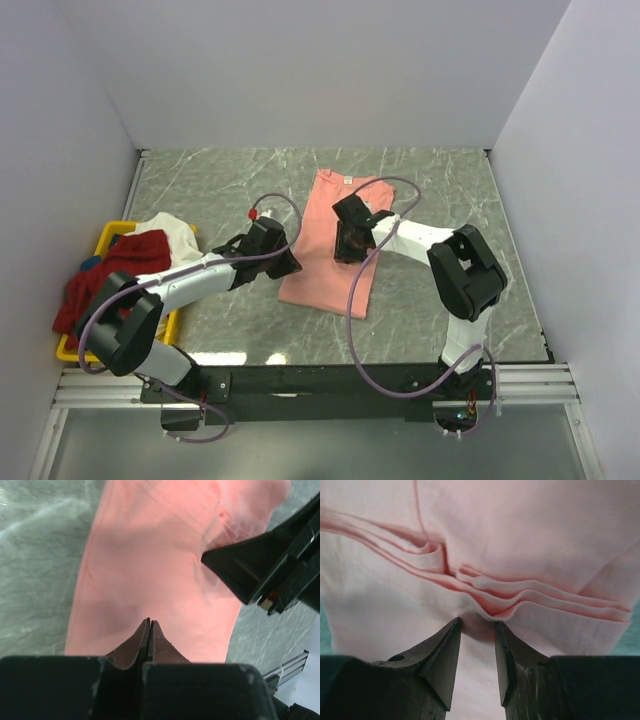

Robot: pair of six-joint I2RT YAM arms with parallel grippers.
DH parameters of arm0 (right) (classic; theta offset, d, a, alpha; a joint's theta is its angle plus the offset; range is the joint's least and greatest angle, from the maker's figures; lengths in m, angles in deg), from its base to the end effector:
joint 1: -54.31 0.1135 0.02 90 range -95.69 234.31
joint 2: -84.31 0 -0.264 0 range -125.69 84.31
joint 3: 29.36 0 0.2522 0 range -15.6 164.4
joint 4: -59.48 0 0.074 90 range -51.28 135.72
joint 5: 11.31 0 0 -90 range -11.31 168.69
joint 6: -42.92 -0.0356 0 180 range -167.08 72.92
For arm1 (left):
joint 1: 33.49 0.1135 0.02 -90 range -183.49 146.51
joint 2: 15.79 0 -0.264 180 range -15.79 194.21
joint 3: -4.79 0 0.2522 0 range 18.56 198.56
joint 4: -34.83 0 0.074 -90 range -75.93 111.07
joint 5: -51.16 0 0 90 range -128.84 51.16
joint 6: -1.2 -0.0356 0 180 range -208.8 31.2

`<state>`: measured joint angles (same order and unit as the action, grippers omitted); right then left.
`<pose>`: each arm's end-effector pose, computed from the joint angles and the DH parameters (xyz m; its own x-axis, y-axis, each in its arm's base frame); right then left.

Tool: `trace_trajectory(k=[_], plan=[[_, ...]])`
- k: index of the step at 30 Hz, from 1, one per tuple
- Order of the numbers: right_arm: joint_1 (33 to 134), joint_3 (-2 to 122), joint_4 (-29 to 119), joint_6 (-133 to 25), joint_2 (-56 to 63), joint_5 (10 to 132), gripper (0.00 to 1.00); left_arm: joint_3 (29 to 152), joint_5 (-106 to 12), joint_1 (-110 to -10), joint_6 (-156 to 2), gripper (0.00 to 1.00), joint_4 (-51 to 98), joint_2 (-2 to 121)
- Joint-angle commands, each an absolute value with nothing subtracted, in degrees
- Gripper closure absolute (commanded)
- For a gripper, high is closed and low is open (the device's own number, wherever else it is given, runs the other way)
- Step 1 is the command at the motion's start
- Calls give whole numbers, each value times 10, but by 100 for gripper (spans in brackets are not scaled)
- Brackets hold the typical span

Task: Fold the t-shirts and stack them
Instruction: Fold the tshirt

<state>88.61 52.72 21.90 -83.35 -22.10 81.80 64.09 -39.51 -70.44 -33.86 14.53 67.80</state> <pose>0.3117 0.2103 0.1662 -0.9080 0.0957 -0.4079 -0.0055 0.9708 0.2400 0.2383 -0.1797 0.1952 -0.8197 -0.4076 -0.4024 -0.1101 0.8016 -0.5876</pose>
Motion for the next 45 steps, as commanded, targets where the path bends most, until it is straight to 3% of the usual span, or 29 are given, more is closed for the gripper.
trace_trajectory(k=[1, 14, 24, 36, 45], plan=[[865, 567, 190, -818, -208, 846, 59, 676, -372, -728, -344, 99, 131, 677], [805, 579, 177, -773, -253, 841, 59, 627, -355, -789, -326, 100, 184, 771], [814, 552, 195, -759, -263, 829, 61, 550, -316, -881, -245, 99, 196, 731], [816, 469, 209, -752, -163, 844, 61, 523, -279, -938, -202, 99, 146, 638], [814, 450, 186, -782, 6, 834, 60, 583, -236, -933, -233, 97, 75, 598]])
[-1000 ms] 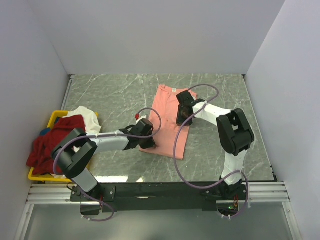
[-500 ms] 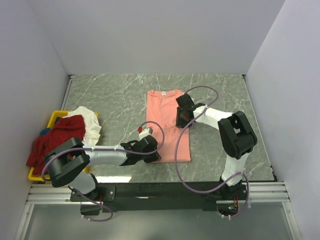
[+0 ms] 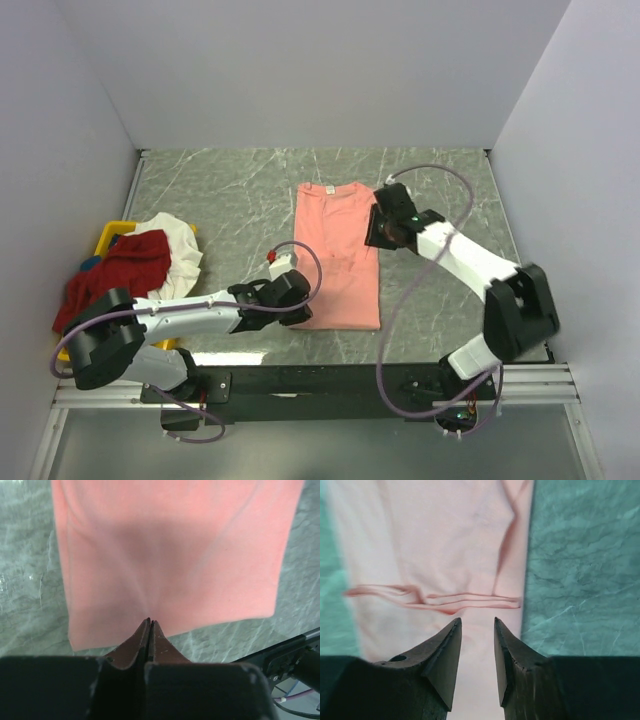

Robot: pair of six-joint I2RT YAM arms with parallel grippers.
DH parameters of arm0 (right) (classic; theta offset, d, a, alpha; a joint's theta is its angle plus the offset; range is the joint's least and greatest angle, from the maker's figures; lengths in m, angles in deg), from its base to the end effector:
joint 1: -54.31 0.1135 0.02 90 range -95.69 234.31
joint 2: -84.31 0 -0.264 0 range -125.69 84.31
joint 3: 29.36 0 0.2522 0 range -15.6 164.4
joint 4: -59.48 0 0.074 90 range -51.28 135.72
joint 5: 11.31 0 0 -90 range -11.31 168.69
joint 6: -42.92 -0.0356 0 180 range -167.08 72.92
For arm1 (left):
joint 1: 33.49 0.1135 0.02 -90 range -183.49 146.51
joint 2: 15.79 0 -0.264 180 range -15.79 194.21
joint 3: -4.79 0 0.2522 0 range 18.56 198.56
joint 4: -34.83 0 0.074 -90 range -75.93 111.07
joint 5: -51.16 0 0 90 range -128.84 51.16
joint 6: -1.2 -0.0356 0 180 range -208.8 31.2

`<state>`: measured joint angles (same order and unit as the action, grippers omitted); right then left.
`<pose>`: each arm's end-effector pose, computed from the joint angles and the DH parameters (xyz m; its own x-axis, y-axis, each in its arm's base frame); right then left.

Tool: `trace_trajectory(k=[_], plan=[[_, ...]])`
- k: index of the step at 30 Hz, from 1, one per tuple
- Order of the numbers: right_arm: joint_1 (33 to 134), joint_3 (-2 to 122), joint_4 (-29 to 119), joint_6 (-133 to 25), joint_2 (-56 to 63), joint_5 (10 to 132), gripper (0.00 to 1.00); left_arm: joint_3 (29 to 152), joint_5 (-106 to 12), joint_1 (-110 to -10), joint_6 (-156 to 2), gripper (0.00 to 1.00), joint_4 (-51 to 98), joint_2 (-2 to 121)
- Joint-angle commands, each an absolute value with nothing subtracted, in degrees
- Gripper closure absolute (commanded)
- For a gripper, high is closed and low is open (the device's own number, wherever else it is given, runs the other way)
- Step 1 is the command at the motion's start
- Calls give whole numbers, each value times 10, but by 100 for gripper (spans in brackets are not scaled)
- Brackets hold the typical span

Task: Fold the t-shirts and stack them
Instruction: Fold the tshirt

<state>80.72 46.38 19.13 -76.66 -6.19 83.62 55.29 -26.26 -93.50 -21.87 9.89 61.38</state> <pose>0.2958 0.1435 0.2234 -0.8359 0.1340 -0.5322 0.0155 0.9751 0.2211 0.1338 -0.2164 0.1725 -0.8690 -0.2906 -0.4004 -0.0557 0.8616 -0.5045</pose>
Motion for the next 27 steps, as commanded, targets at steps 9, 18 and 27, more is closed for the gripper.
trace_trajectory(k=[9, 18, 27], plan=[[961, 256, 253, -876, 135, 817, 61, 545, -235, -928, -211, 98, 91, 593], [990, 113, 276, -929, 198, 834, 61, 482, -243, -926, -185, 99, 118, 580], [990, 78, 256, -940, 233, 839, 61, 454, -249, -926, -179, 99, 102, 532]])
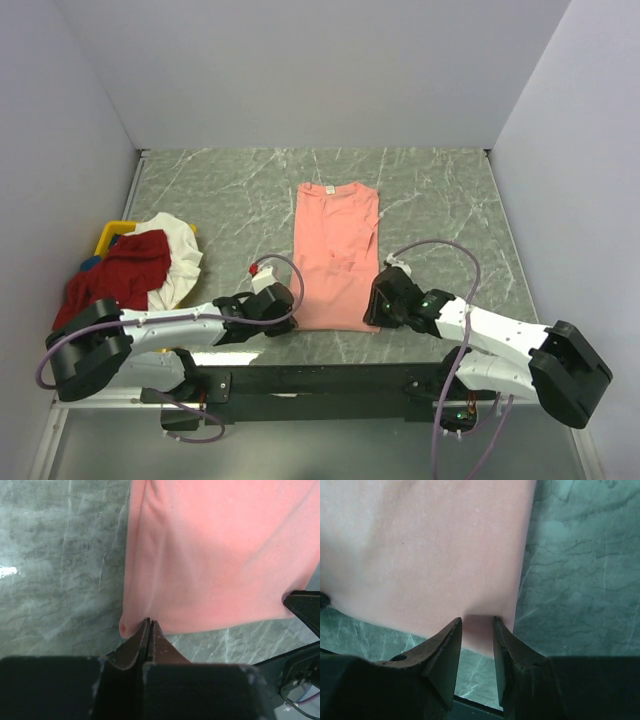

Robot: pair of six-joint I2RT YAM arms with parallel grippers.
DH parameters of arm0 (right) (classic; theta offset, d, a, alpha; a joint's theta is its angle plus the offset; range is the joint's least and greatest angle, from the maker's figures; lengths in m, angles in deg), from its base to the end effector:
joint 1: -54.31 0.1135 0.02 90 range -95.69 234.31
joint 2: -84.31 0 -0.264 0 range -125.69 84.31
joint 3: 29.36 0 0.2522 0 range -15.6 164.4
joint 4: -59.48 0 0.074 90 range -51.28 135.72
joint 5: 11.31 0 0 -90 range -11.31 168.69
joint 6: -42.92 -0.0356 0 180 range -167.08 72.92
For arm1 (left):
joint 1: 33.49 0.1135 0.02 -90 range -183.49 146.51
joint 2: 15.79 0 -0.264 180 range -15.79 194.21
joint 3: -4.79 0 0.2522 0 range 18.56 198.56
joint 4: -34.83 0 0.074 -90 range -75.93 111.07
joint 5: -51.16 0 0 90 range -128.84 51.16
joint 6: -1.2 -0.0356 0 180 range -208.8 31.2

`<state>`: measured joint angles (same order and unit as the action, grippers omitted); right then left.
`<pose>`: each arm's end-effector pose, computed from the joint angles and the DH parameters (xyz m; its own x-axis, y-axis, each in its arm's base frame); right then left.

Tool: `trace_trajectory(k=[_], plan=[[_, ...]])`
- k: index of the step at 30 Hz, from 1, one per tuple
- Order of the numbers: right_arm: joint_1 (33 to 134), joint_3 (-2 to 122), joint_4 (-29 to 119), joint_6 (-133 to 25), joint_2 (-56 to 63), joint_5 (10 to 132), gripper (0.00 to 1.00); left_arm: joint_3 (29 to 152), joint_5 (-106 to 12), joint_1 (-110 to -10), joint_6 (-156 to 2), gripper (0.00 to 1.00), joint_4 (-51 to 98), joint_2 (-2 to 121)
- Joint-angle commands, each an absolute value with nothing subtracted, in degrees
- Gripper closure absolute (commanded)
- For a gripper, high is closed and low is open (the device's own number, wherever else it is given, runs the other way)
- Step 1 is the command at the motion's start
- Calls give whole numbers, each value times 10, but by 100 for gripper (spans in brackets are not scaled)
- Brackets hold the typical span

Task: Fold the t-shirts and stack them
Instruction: Fold the tshirt

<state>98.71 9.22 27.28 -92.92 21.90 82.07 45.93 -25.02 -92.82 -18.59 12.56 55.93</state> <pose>0.1370 0.1312 0.1547 -0.8970 0.1240 -0.4243 -0.0451 0.9292 0.3668 0.1195 -0.1848 0.1493 -0.8543 -0.3507 -0.3836 -0.1247 0.8548 -0.5038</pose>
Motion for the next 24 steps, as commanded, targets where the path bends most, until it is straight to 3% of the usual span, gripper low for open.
trace_trajectory(k=[1, 3, 10, 19, 24], plan=[[990, 79, 242, -944, 243, 841, 61, 456, -250, -926, -180, 99, 94, 523], [990, 82, 212, -957, 286, 849, 60, 462, -247, -927, -181, 98, 77, 492], [989, 56, 178, -1017, 418, 836, 54, 456, -232, -926, -179, 64, 20, 425], [989, 8, 213, -1083, 462, 806, 52, 409, -272, -915, -181, 54, 108, 442], [988, -14, 223, -1111, 480, 825, 51, 392, -279, -907, -183, 54, 147, 457]])
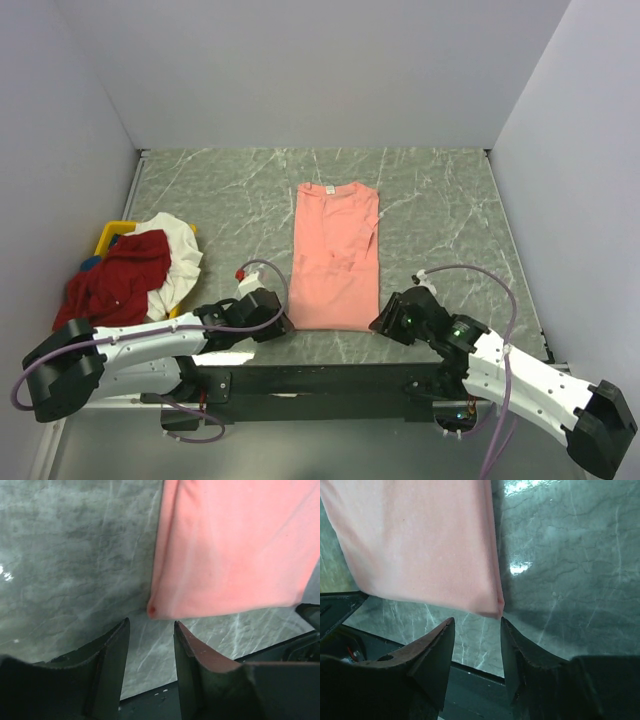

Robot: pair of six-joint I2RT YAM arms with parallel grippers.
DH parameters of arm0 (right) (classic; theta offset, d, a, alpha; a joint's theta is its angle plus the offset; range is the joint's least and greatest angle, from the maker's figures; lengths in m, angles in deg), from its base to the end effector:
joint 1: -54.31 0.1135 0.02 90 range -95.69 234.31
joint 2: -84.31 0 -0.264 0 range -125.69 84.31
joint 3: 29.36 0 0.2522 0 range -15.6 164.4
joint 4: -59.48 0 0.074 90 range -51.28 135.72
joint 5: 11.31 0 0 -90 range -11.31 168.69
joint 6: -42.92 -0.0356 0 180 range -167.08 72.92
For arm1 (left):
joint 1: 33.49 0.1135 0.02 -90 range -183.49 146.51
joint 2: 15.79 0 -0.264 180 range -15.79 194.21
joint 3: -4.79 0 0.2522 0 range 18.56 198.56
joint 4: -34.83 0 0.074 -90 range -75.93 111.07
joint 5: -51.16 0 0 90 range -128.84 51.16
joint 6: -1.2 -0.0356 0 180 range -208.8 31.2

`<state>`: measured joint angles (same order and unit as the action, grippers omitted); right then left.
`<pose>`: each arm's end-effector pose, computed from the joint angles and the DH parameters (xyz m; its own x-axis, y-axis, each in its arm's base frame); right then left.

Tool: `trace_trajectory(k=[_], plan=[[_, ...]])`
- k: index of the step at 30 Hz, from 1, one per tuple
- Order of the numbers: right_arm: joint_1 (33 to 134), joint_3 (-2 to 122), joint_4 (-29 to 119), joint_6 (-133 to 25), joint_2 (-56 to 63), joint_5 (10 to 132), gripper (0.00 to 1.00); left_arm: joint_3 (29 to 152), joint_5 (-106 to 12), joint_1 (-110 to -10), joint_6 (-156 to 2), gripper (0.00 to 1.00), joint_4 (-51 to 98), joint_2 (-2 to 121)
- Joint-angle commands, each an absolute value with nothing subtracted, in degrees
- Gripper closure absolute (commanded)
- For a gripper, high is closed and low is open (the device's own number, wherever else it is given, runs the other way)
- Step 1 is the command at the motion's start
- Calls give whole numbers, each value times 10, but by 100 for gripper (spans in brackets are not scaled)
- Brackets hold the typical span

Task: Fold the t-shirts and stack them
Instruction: Fold the tshirt

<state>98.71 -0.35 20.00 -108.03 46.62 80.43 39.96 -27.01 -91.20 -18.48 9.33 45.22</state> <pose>0.0961 0.0926 0.1552 -0.8572 0.3836 -0.3437 0.1328 0.8093 0.5722 0.1061 -0.1542 0.1495 -0.8551 -0.3720 -0.3611 -0.1372 0.8341 -0.5343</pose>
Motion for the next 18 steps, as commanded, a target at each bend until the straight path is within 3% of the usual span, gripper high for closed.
trace_trajectory(k=[1, 12, 18], plan=[[988, -17, 226, -1112, 480, 826, 51, 389, -281, -907, -182, 54, 151, 459], [988, -50, 280, -1128, 446, 835, 53, 382, -276, -904, -183, 59, 187, 516], [988, -45, 291, -1124, 440, 848, 63, 385, -282, -904, -182, 73, 199, 544]])
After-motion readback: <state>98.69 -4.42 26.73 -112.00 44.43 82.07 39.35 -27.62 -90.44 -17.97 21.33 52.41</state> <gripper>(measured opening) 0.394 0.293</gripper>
